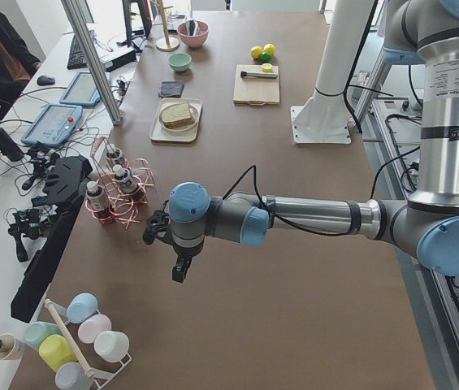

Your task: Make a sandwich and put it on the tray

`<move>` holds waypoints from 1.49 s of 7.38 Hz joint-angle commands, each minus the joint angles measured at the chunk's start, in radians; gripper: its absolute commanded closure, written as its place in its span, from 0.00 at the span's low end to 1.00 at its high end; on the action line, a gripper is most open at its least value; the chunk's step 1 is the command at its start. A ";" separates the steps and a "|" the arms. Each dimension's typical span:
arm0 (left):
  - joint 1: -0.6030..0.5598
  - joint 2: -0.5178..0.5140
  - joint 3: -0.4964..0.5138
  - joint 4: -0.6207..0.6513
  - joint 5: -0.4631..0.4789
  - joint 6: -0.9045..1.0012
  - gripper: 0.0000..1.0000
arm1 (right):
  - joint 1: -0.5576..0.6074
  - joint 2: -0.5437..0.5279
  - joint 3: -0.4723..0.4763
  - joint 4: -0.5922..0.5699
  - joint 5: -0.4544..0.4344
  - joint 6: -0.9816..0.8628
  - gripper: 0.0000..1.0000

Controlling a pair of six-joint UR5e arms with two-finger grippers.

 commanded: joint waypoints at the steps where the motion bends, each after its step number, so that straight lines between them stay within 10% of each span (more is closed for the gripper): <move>1: 0.000 -0.023 0.004 0.001 -0.002 -0.001 0.02 | 0.018 0.003 0.011 -0.047 0.002 -0.064 0.00; 11: 0.022 -0.075 0.086 -0.002 0.000 0.000 0.02 | 0.021 0.023 0.061 -0.184 0.002 -0.138 0.00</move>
